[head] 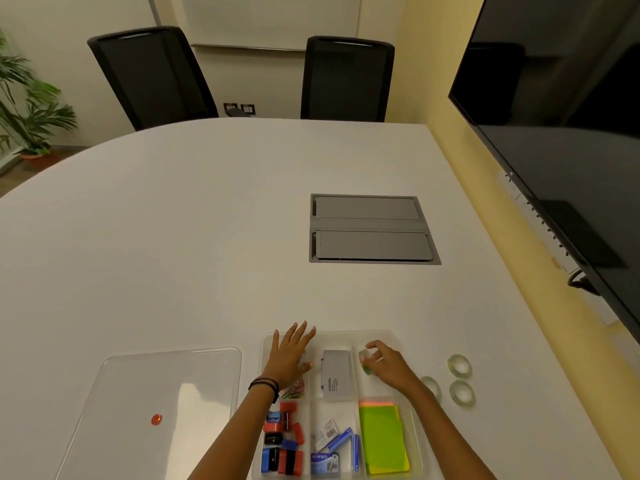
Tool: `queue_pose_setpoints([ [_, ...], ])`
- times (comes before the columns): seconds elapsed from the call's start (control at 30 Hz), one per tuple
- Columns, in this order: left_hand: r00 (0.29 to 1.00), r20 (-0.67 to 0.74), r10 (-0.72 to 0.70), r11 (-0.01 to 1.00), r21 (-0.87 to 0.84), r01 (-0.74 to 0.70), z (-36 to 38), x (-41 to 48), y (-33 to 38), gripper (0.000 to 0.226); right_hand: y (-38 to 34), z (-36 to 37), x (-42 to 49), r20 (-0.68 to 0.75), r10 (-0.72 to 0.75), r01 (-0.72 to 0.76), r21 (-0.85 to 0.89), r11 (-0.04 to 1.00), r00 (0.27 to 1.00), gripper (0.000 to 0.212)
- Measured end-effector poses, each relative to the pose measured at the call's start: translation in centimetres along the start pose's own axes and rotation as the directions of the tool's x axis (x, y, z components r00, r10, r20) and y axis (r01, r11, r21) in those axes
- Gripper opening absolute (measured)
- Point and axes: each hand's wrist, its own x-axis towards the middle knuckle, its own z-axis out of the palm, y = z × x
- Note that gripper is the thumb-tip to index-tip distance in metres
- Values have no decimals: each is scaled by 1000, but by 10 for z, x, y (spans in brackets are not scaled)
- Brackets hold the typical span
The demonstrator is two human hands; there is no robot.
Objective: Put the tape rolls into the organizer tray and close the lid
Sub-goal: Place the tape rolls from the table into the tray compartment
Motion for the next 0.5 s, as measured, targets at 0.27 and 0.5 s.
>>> queue_pose_setpoints([
  [0.27,1000,21,-5,1000,16,4,-3,-1,2,71,5,25,4,-117,-100,83,-142,986,988,37],
  [0.5,1000,25,-1,999,38,0,-3,-2,3,71,0,33,14,-158,-115,76,-236,969,981,41],
])
